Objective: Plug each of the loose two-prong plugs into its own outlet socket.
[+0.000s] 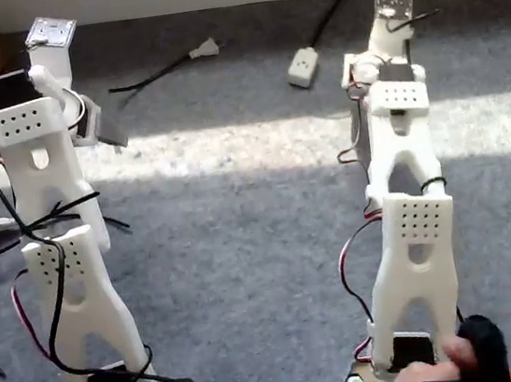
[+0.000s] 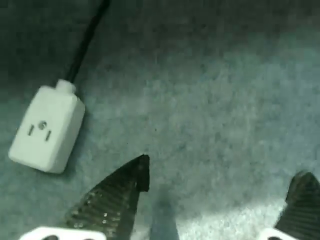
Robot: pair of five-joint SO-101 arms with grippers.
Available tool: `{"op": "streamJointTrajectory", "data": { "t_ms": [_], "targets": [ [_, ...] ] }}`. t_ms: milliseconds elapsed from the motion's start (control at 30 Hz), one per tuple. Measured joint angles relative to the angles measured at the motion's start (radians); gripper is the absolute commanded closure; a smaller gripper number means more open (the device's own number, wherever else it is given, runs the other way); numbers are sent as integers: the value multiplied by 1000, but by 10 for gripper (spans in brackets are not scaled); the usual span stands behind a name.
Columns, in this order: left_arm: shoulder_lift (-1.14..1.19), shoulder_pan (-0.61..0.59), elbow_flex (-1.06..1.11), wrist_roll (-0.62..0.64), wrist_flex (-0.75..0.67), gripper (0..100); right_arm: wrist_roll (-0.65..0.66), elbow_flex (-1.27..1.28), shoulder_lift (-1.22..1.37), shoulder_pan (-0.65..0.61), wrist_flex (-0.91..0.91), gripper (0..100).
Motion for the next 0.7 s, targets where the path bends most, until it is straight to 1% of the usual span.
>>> {"op": "streamJointTrajectory", "data": {
  "t_ms": [133,267,367,533,700],
  "targets": [
    [0,2,0,0,0,646,-5,-230,58,-54,69,584],
    [0,2,0,0,-9,646,-5,-350,91,-140,104,584],
    [0,2,0,0,-9,646,-5,-371,94,-170,104,584],
    [0,0,0,0,-34,646,-5,-354,132,-166,81,584],
    [0,0,6,0,-41,646,-9,-322,238,-169,-52,584]
  ]
}}
